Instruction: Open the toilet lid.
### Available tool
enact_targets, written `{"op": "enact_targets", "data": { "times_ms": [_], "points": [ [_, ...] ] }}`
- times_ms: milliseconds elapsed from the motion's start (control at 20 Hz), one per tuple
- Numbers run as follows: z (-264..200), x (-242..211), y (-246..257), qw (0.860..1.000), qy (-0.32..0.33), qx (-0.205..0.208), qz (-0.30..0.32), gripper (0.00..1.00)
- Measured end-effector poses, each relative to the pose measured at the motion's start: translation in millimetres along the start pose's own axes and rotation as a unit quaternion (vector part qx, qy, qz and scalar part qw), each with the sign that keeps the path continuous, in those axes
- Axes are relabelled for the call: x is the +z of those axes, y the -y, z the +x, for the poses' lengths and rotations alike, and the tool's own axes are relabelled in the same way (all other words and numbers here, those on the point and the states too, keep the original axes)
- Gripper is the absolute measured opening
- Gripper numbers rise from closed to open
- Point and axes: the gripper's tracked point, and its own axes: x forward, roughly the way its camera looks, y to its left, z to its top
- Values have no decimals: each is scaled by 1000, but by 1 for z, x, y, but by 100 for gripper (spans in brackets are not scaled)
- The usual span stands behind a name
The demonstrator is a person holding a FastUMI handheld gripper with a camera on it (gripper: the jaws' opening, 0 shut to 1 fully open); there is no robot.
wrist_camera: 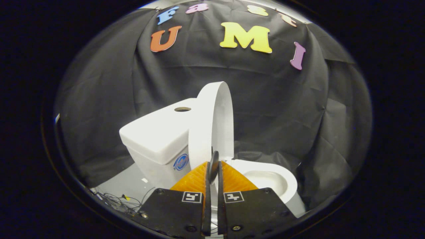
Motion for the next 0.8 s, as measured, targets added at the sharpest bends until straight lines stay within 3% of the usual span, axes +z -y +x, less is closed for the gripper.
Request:
{"op": "enact_targets", "data": {
  "times_ms": [150,250,600,800],
  "points": [
    [-7,4,2,999,14,30,17,15],
    [-25,15,6,997,47,53,22,25],
    [-100,44,78,983,176,8,54,100],
    [-125,27,119,979,193,-4,72,100]
  ]
}}
